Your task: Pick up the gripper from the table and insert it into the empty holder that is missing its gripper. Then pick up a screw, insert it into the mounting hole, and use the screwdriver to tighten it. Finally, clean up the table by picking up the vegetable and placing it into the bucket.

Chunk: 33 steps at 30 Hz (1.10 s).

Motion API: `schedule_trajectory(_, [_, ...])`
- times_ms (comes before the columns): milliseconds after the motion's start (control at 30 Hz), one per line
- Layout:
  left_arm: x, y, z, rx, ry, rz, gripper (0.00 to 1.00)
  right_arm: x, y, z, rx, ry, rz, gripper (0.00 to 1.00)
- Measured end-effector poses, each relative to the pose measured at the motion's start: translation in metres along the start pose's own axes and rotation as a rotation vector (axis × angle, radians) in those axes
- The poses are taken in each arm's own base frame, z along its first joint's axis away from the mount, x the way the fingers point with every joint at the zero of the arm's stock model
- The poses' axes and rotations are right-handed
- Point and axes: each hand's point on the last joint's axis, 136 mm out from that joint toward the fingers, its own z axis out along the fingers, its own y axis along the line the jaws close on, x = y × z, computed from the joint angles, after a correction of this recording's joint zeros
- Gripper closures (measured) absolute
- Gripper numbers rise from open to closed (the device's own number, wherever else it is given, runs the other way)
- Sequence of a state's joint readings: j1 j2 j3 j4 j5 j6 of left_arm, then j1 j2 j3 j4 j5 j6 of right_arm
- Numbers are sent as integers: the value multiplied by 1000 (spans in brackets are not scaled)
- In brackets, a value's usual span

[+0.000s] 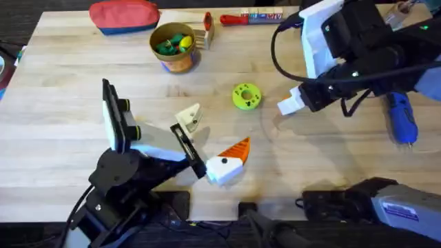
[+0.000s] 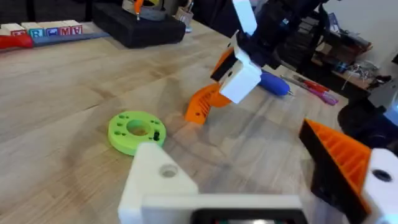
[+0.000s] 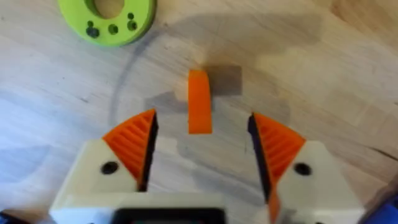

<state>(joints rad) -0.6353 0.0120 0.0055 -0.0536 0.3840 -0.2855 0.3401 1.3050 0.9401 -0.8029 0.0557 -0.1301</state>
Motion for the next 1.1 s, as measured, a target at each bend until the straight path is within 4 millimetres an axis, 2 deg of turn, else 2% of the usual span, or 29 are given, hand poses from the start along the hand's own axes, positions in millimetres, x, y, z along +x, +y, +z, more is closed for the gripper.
schedule_trajectory(100, [0, 0, 0, 1, 0, -3, 14, -3, -2, 4, 10, -2, -2, 362])
schedule_trajectory(267, [0, 0, 0, 2, 1, -7, 14, 0, -2, 9, 9, 21, -6, 474])
schedule_trajectory(333, [0, 0, 0, 2, 1, -7, 13, -1, -2, 9, 9, 21, -9, 624])
schedule_trajectory(367, [0, 0, 0, 2, 1, -7, 15, -1, -2, 9, 11, 17, -8, 868])
schedule_trajectory(400, [0, 0, 0, 2, 1, -7, 12, -2, -3, 9, 13, 17, -12, 950])
schedule_trajectory(433, [0, 0, 0, 2, 1, -7, 13, -1, -3, 9, 16, 18, -11, 987])
schedule_trajectory(567, [0, 0, 0, 2, 1, -8, 13, 1, -3, 6, 16, 32, -14, 997])
schedule_trajectory(667, [0, 0, 0, 2, 1, -8, 14, 1, -4, -9, 18, 36, -14, 998])
schedule_trajectory(733, [0, 0, 0, 2, 1, -8, 13, -8, -6, -29, 24, -11, -12, 998])
schedule_trajectory(767, [0, 0, 0, 2, 1, -8, 14, -32, -4, -67, 11, -183, 10, 998])
schedule_trajectory(900, [0, 0, 0, 2, 1, -8, 14, -59, 13, -116, -161, -463, 67, 998])
schedule_trajectory(967, [0, 0, 0, 2, 1, -8, 14, -63, 25, -121, -280, -538, 87, 998])
schedule_trajectory(1000, [0, 0, 0, 2, 1, -8, 14, -63, 33, -117, -356, -550, 101, 998])
schedule_trajectory(1100, [0, 0, 0, 2, 1, -8, 14, -55, 59, -92, -595, -503, 162, 998])
